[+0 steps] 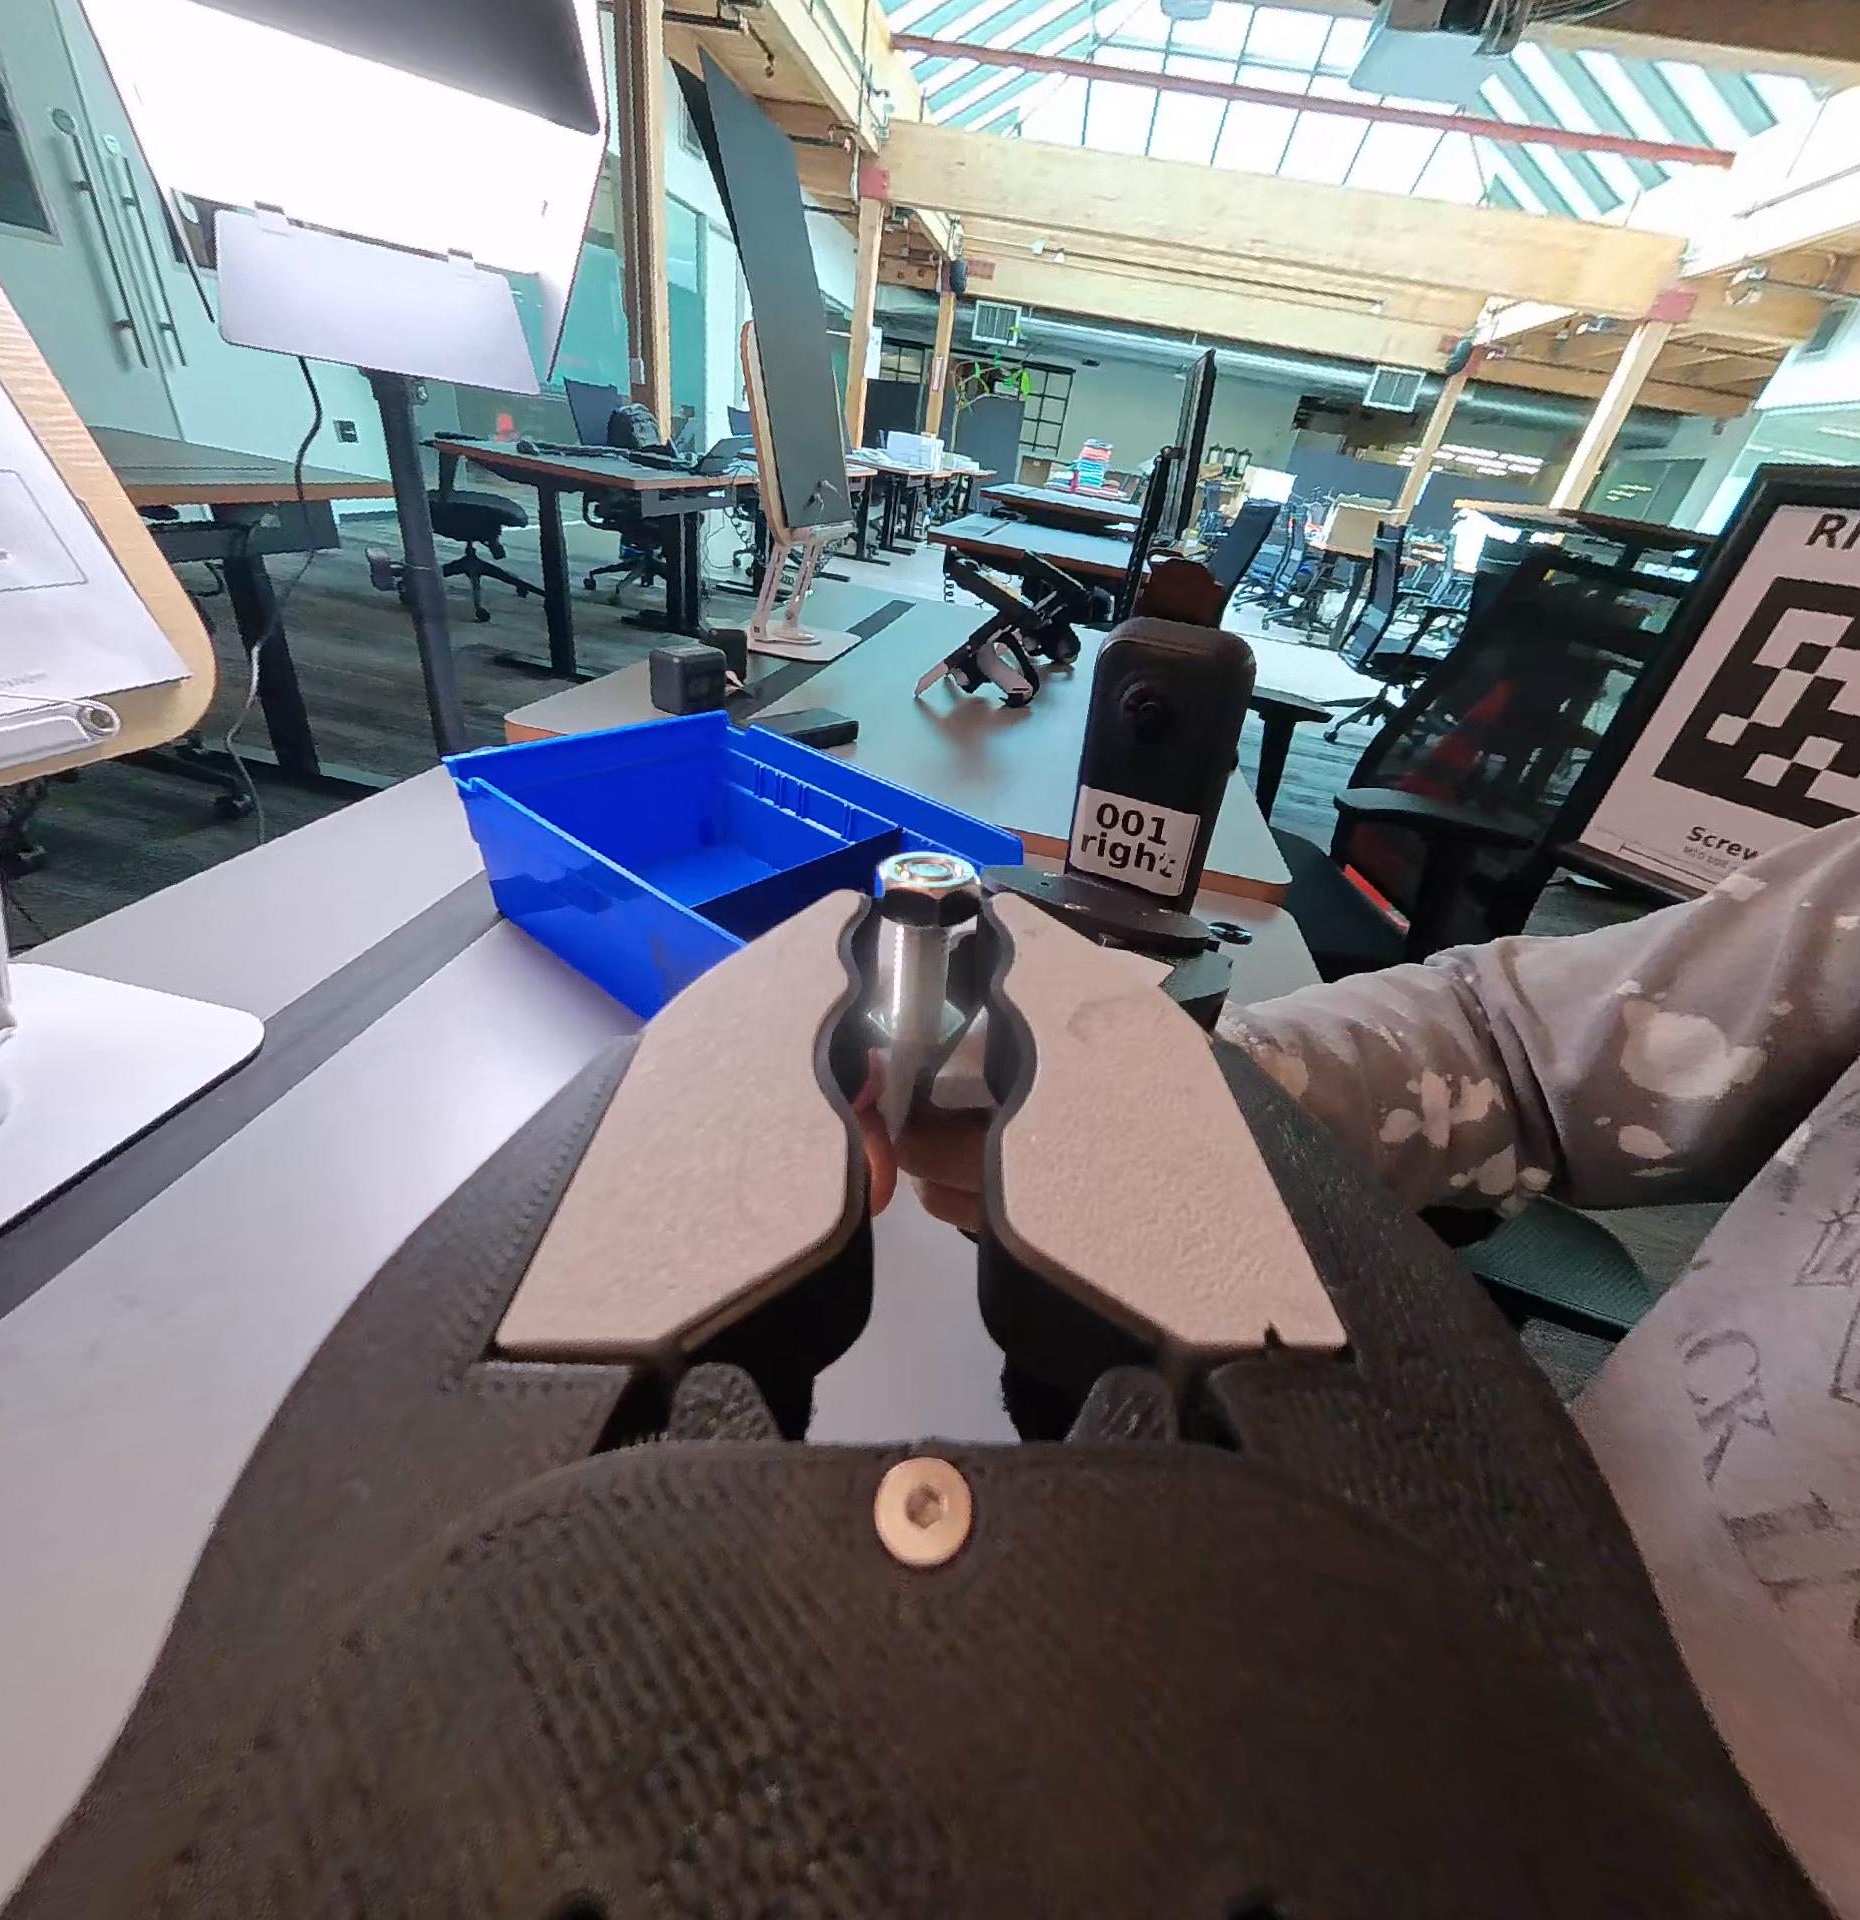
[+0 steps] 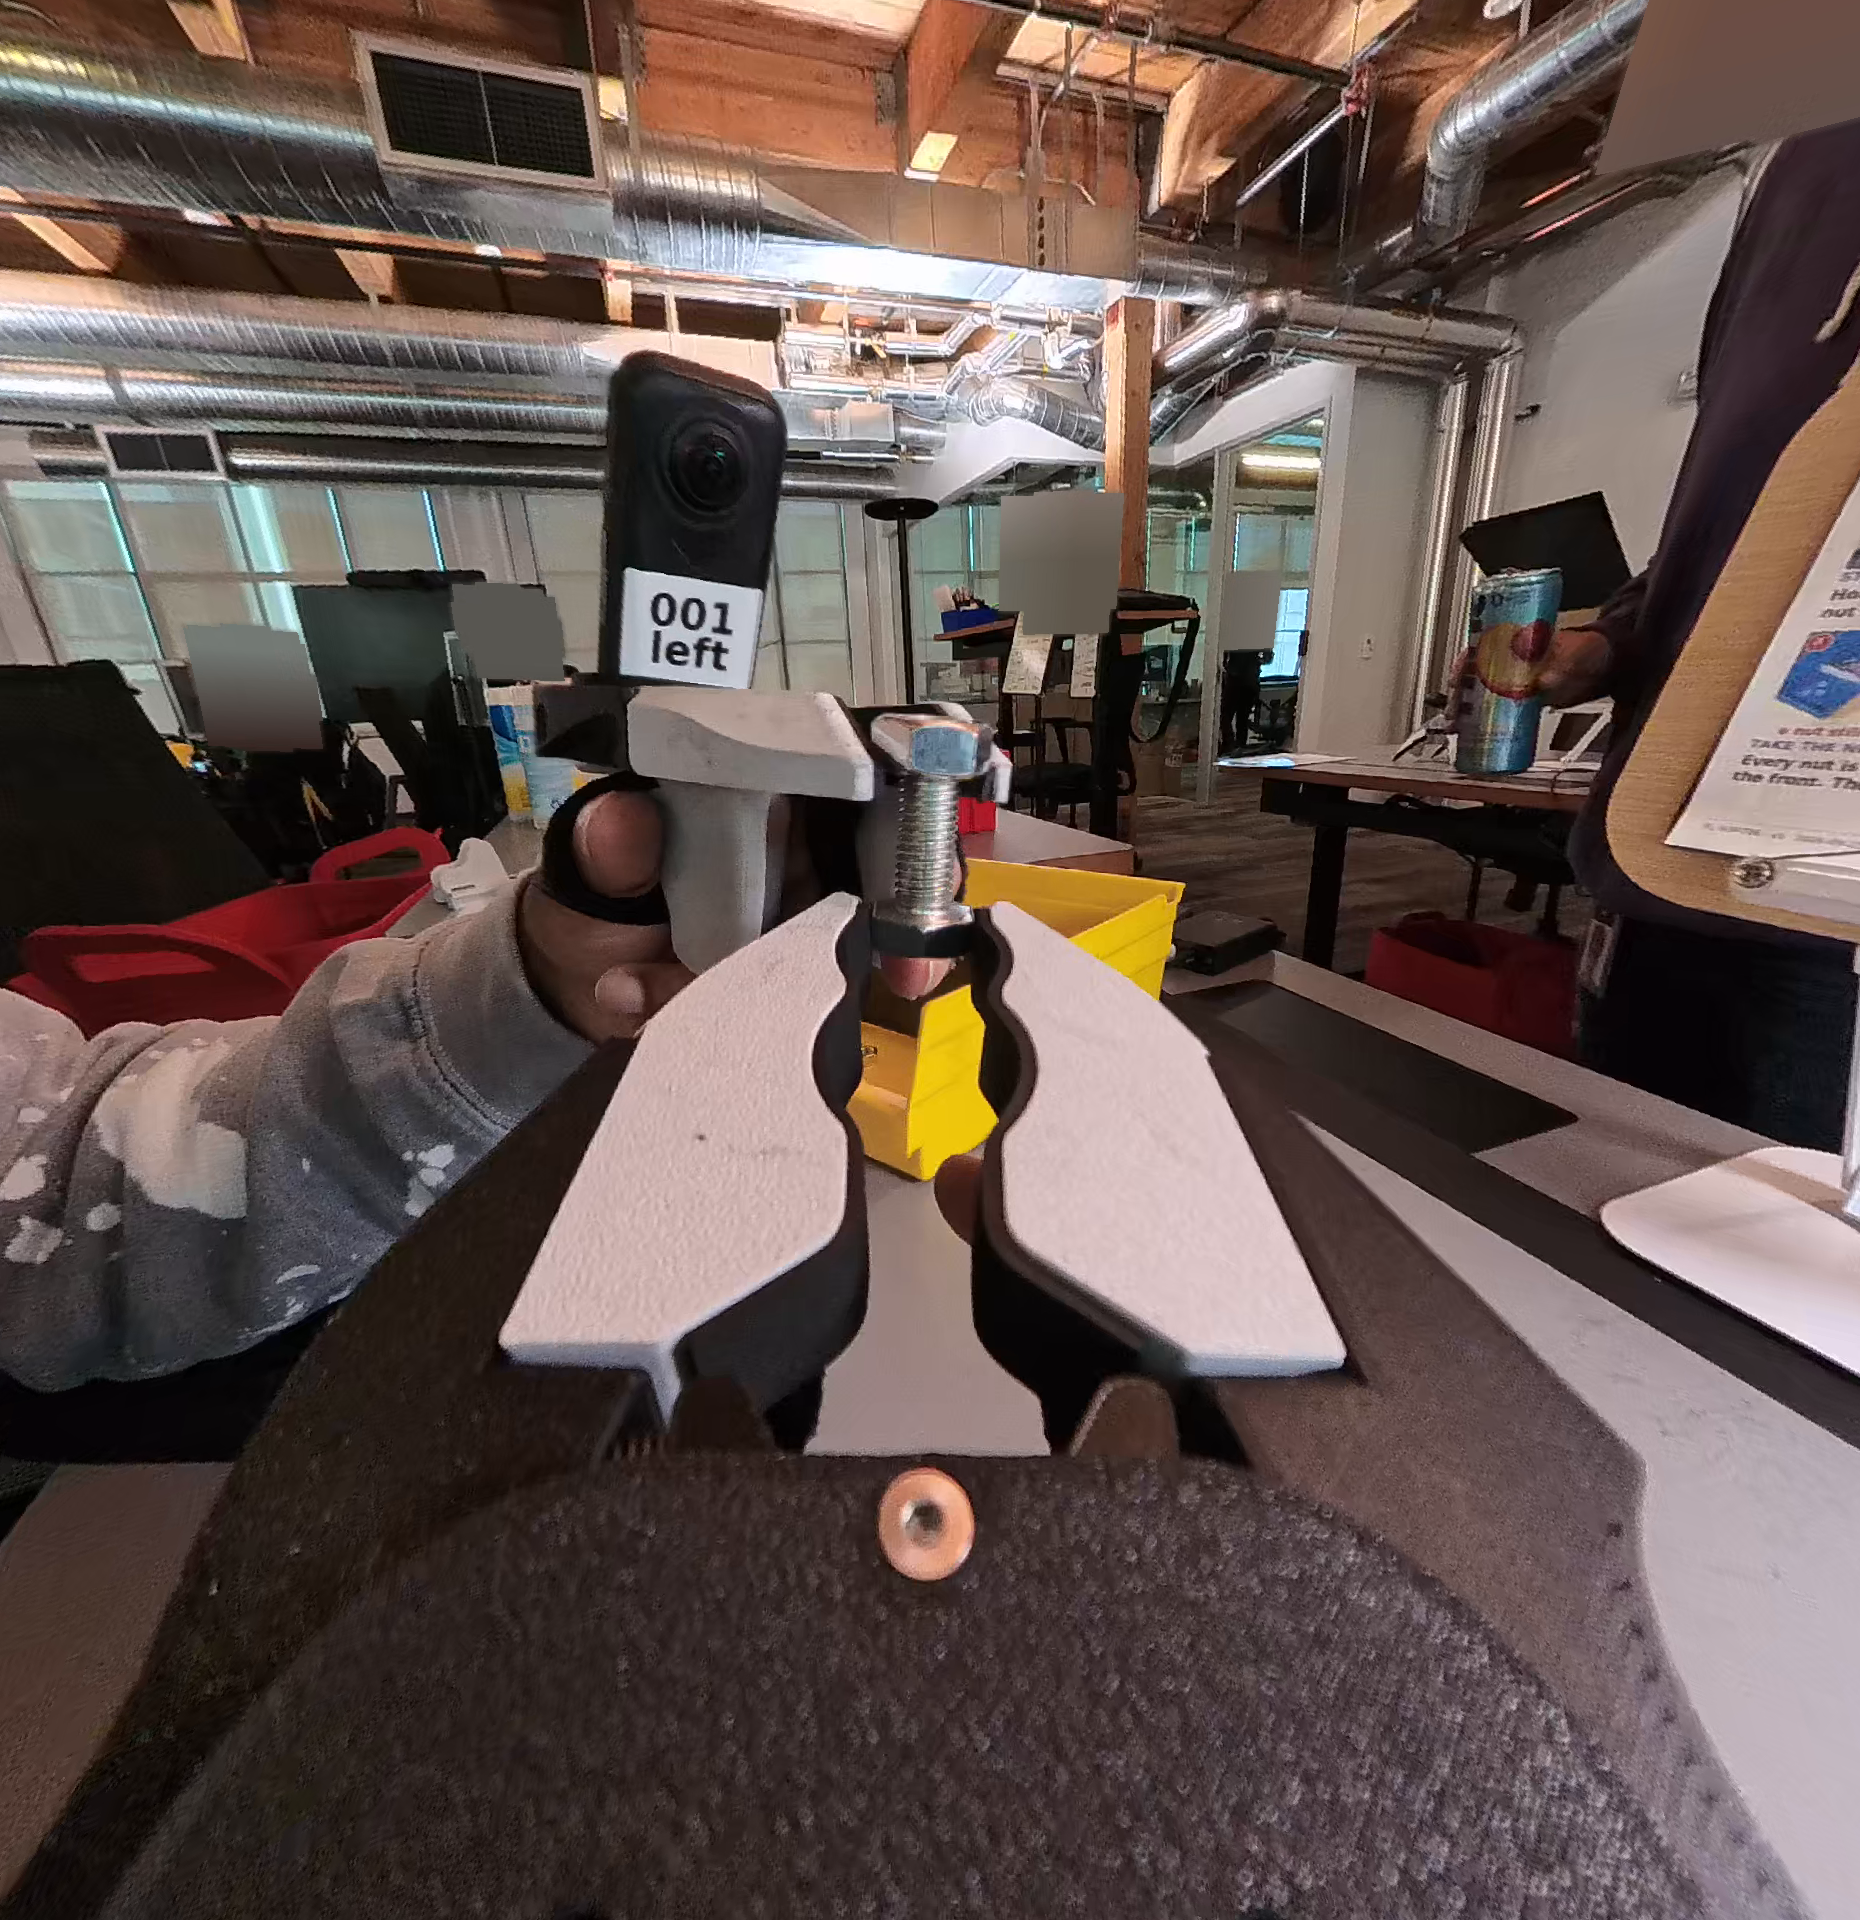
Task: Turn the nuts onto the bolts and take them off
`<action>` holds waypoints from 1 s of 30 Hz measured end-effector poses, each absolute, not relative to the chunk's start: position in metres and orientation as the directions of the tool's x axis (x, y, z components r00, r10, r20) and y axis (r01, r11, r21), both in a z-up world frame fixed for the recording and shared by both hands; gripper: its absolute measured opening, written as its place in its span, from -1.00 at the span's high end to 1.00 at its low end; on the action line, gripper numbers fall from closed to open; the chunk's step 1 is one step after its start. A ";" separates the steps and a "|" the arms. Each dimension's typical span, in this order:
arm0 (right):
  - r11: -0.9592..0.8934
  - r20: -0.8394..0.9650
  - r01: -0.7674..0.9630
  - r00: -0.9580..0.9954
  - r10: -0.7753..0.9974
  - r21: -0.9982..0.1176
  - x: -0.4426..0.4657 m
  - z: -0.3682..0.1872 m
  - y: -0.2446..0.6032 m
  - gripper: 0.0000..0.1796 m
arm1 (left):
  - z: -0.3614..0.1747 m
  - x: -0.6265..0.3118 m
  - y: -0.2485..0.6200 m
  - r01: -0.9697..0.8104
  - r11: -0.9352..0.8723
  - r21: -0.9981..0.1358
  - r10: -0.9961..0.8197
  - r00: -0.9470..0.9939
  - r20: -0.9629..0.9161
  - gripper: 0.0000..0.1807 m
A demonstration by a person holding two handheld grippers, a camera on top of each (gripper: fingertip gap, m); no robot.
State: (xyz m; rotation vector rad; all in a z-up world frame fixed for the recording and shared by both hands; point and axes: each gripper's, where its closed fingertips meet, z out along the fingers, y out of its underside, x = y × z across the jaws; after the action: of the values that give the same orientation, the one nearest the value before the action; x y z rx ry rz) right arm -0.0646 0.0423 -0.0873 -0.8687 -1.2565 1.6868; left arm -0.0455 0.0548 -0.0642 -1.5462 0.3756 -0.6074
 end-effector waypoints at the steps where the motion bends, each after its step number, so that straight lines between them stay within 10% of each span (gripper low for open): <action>1: -0.148 -0.043 -0.225 -0.413 0.910 -0.963 -0.064 -0.086 0.042 0.80 | -0.063 -0.046 0.054 0.135 -0.079 -0.988 -0.587 0.795 0.156 0.80; 30: -0.230 -0.048 -0.300 -0.512 0.858 -0.926 -0.047 -0.068 0.038 0.80 | -0.058 -0.074 0.056 0.207 -0.055 -0.977 -0.515 0.832 0.206 0.84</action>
State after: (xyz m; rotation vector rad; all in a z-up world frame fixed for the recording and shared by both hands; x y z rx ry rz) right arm -0.0474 0.0379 -0.0678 -0.7422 -1.2057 1.8423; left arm -0.0741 0.0562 -0.0584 -1.5183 0.2556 -0.5986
